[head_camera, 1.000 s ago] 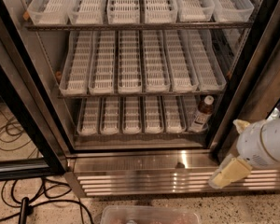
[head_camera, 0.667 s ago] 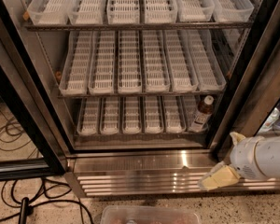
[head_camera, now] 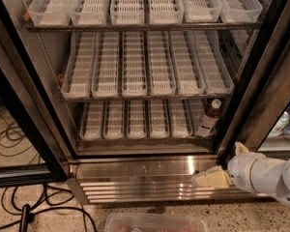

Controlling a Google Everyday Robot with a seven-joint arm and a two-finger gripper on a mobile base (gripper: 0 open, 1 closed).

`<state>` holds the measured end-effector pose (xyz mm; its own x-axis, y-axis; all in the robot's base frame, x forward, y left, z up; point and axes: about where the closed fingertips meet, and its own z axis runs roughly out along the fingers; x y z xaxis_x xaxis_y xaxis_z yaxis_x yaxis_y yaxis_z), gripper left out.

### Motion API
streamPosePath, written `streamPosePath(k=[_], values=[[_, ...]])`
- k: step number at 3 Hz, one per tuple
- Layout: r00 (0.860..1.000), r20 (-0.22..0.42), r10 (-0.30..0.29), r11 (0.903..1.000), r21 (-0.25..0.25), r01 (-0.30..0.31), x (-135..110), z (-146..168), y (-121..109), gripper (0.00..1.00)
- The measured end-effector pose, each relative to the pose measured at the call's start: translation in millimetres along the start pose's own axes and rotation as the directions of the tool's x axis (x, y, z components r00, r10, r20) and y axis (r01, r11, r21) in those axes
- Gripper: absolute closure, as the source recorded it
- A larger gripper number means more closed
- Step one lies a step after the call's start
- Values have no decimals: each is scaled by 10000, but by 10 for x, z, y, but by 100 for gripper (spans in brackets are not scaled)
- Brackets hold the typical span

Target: Pick blue plastic bottle from bottom shelf of fridge

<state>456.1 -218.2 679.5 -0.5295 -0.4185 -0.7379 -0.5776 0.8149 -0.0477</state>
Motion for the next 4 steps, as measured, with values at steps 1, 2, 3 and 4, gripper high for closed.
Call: streamPosePath(k=[1, 2, 3, 4], values=[[9969, 511, 605, 9964, 565, -633, -21, 181, -94, 0], [9938, 803, 773, 9916, 971, -850, -79, 333, -226, 0], [9891, 1332, 624, 9835, 1606, -837, -155, 450, -479, 0], [9891, 1333, 625, 9834, 1607, -838, -154, 450, -478, 0]])
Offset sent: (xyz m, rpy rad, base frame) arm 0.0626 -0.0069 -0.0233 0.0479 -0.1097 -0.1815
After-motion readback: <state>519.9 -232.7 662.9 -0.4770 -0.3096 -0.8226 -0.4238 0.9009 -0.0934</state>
